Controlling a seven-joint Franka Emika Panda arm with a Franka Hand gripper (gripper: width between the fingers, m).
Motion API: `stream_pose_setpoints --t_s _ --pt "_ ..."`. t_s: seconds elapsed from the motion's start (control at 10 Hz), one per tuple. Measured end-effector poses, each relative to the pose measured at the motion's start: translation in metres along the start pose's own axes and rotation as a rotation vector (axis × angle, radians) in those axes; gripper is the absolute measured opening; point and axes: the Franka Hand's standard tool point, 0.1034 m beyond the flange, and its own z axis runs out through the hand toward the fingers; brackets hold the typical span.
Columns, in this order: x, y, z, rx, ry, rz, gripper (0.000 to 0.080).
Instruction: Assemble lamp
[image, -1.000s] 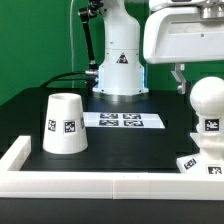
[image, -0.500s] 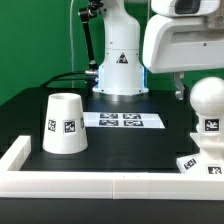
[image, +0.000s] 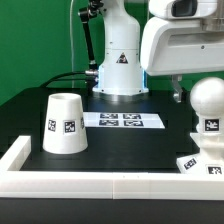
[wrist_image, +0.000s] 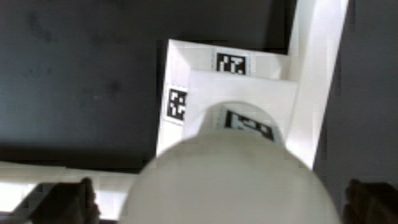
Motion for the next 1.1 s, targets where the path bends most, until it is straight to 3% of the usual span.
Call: stream_pose_setpoints --t_s 0.6,0.7,1.1 --pt "0.0043 -0.0005 -0.0008 -0.002 0.012 0.005 0.0686" --pt "0.0043 -0.0005 -0.0008 -0.002 0.012 0.005 0.0577" --pt "0.004 -0.0008 -0.0005 -0.001 0.012 0.071 0.0577"
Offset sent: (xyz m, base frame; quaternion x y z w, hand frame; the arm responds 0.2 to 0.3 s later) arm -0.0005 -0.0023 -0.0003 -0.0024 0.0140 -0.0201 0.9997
